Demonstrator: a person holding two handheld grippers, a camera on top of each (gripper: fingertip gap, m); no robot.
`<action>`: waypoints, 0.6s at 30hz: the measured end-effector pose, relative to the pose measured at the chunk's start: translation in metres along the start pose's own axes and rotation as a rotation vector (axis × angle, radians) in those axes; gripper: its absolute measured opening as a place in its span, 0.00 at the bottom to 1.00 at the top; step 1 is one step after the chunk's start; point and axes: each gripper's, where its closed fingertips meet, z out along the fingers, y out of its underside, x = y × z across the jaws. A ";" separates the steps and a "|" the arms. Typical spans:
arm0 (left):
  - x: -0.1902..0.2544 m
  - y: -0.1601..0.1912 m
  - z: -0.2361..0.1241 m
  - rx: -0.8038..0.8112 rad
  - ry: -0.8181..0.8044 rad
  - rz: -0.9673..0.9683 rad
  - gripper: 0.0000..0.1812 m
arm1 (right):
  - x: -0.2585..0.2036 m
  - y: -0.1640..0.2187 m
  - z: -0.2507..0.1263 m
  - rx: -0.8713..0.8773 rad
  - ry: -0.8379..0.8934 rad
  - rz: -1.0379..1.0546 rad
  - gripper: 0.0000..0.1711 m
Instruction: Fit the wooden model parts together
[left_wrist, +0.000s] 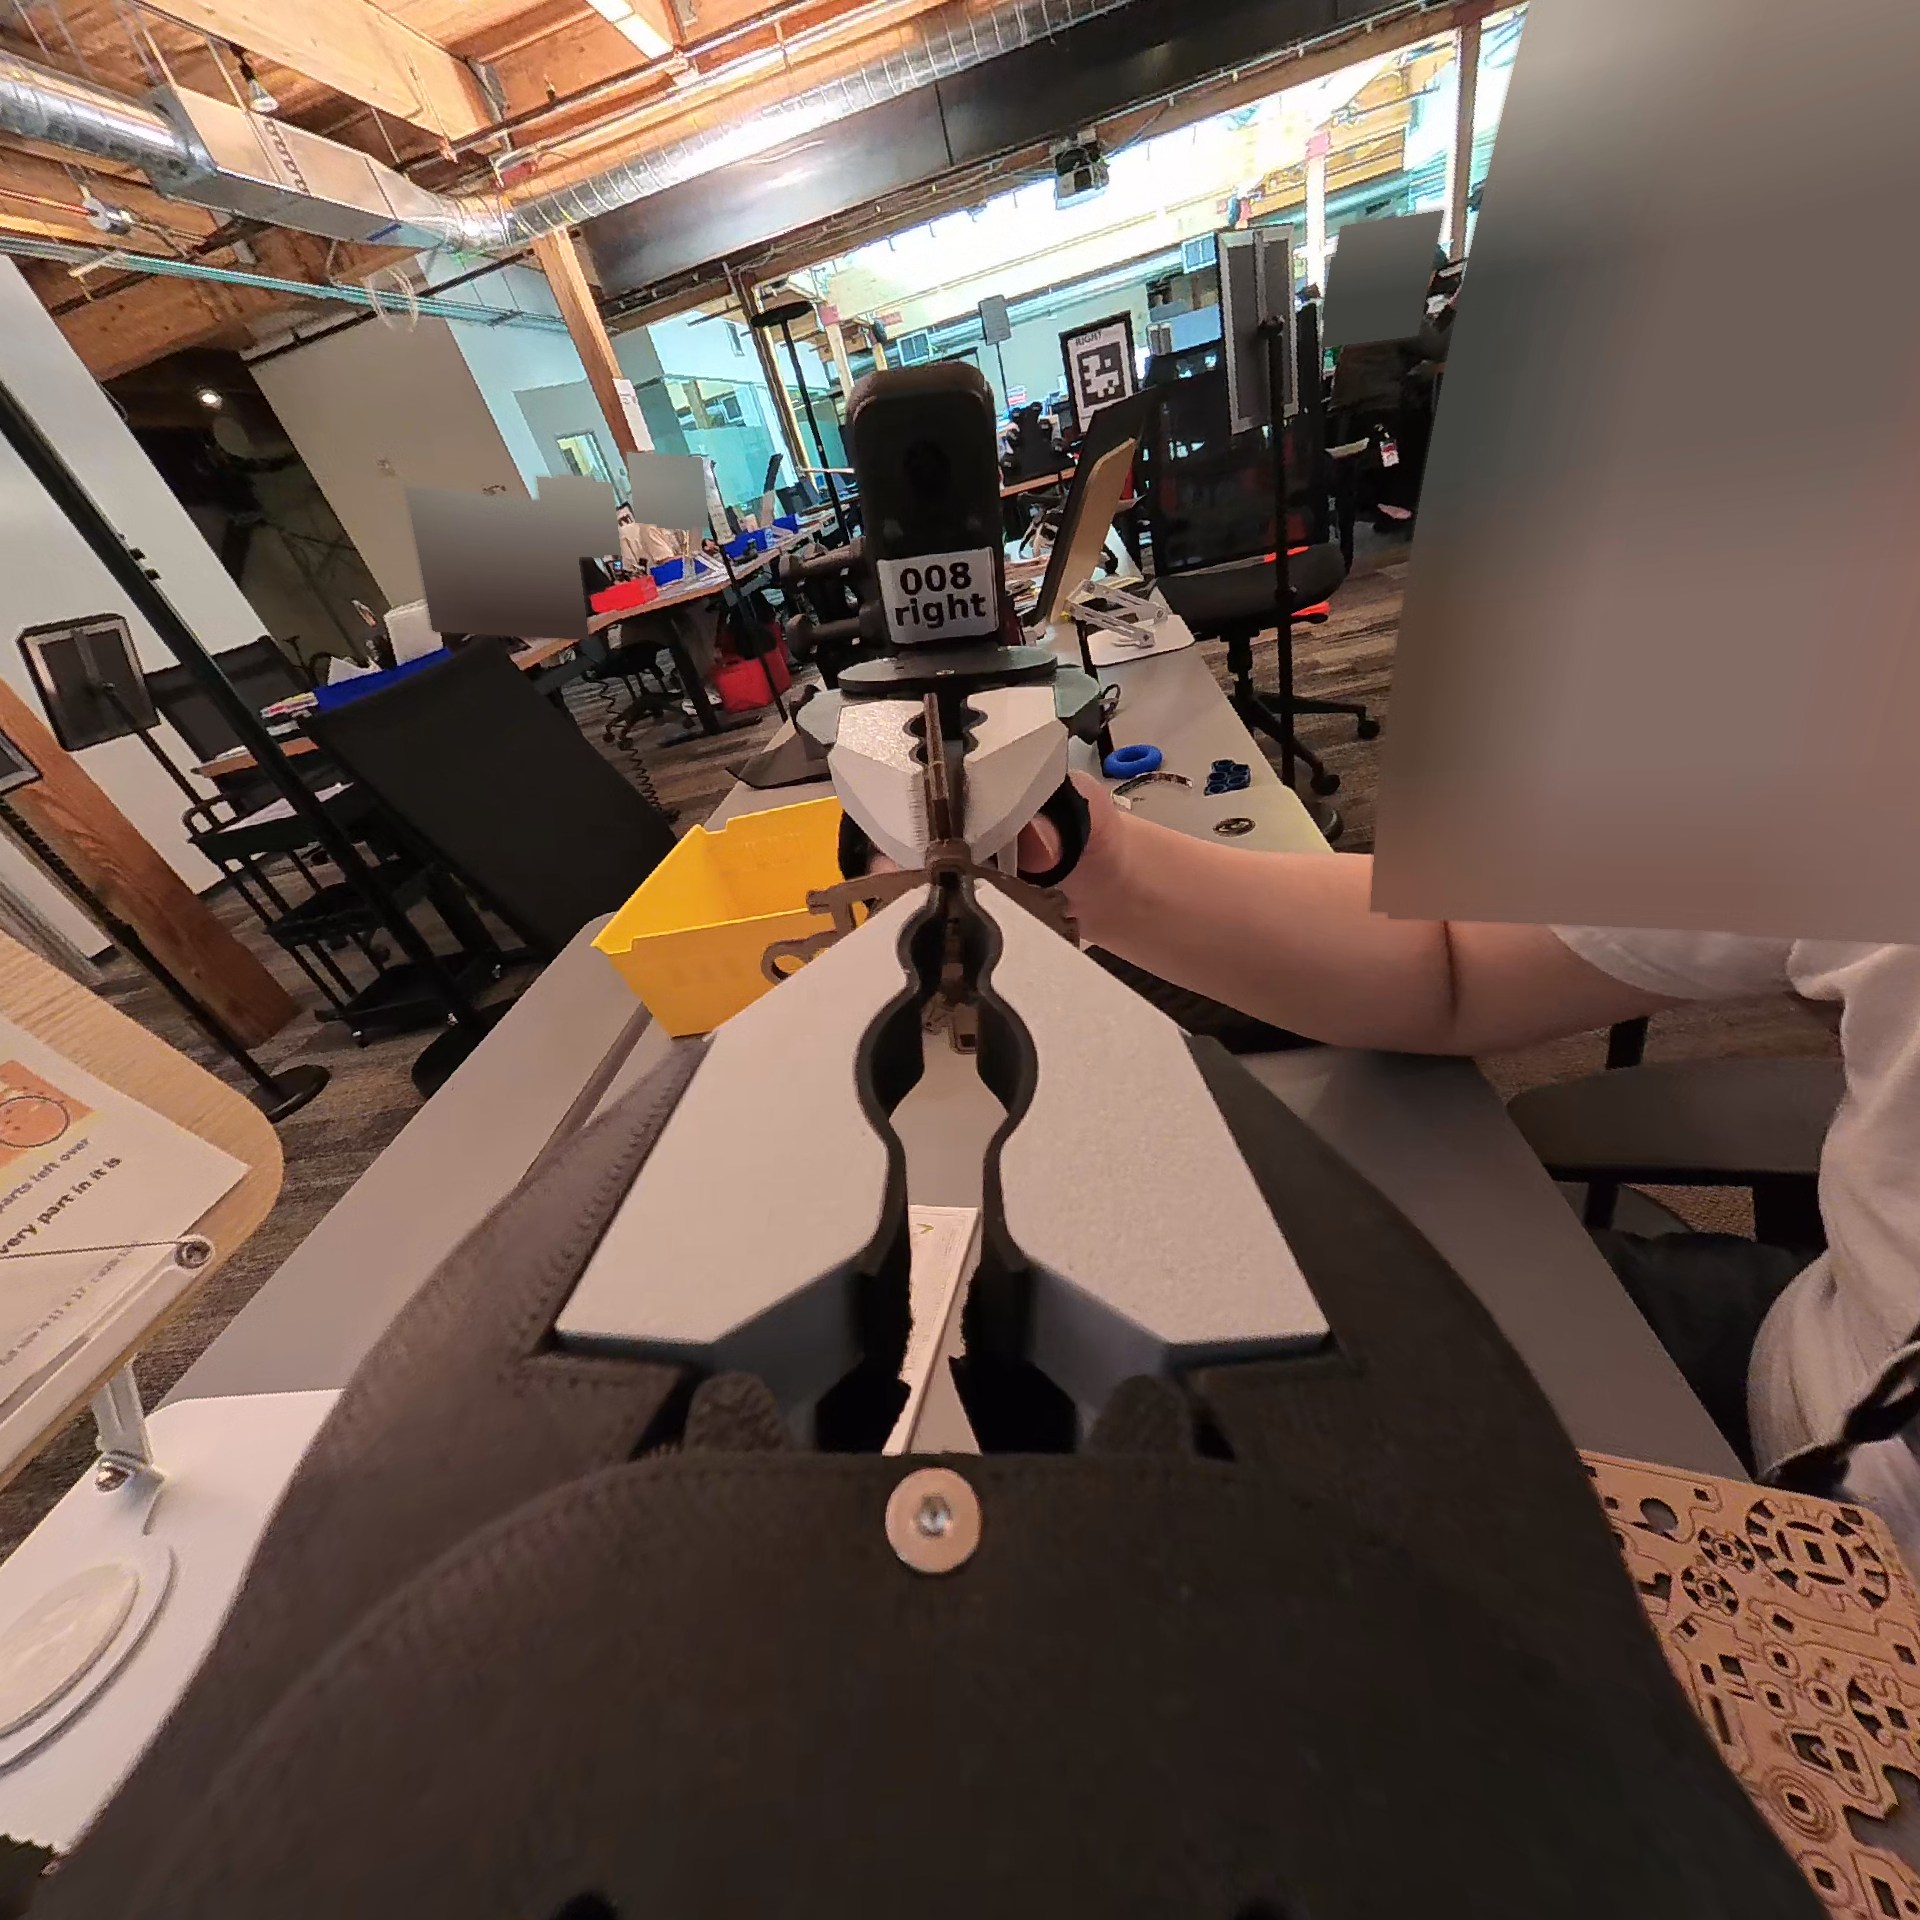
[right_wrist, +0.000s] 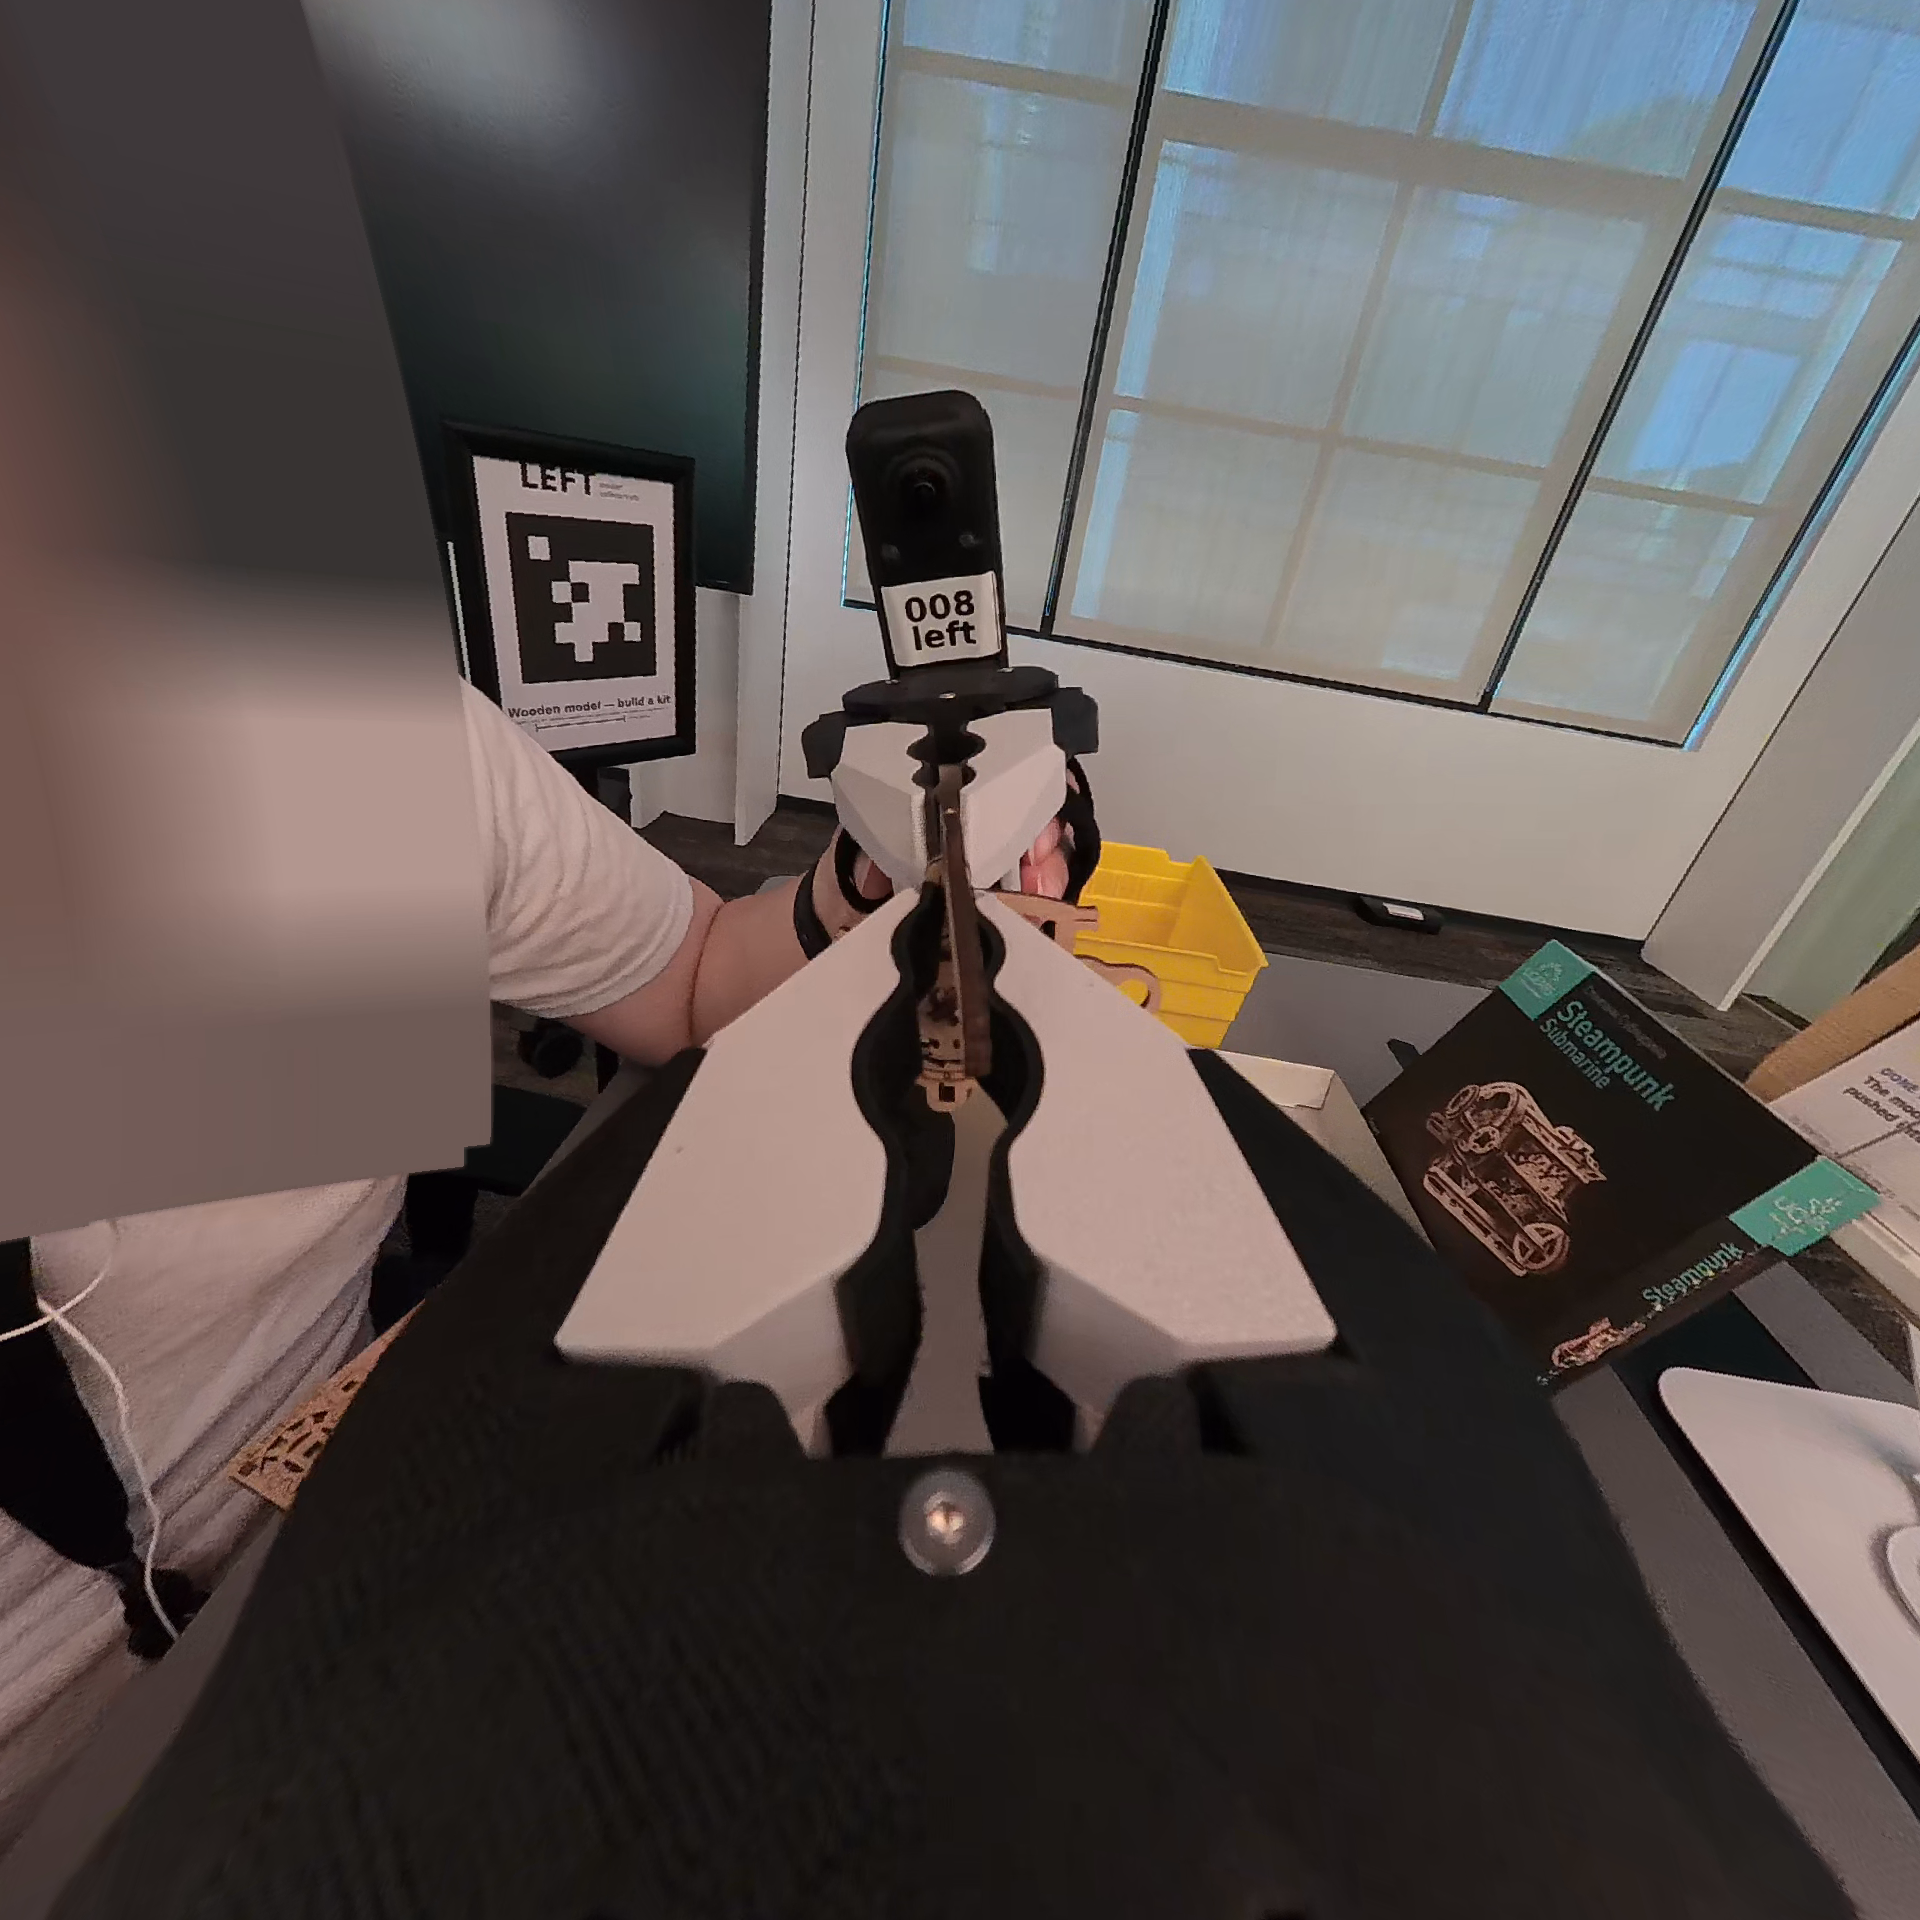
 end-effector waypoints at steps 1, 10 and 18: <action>0.000 0.000 0.000 0.002 0.003 -0.004 0.00 | 0.000 0.000 0.000 0.001 -0.001 0.003 0.00; 0.003 -0.008 -0.003 0.077 0.076 -0.119 0.05 | -0.009 -0.007 0.003 0.002 -0.018 0.030 0.00; 0.008 -0.020 -0.005 0.134 0.092 -0.122 0.05 | -0.015 -0.014 0.002 0.038 -0.010 -0.069 0.01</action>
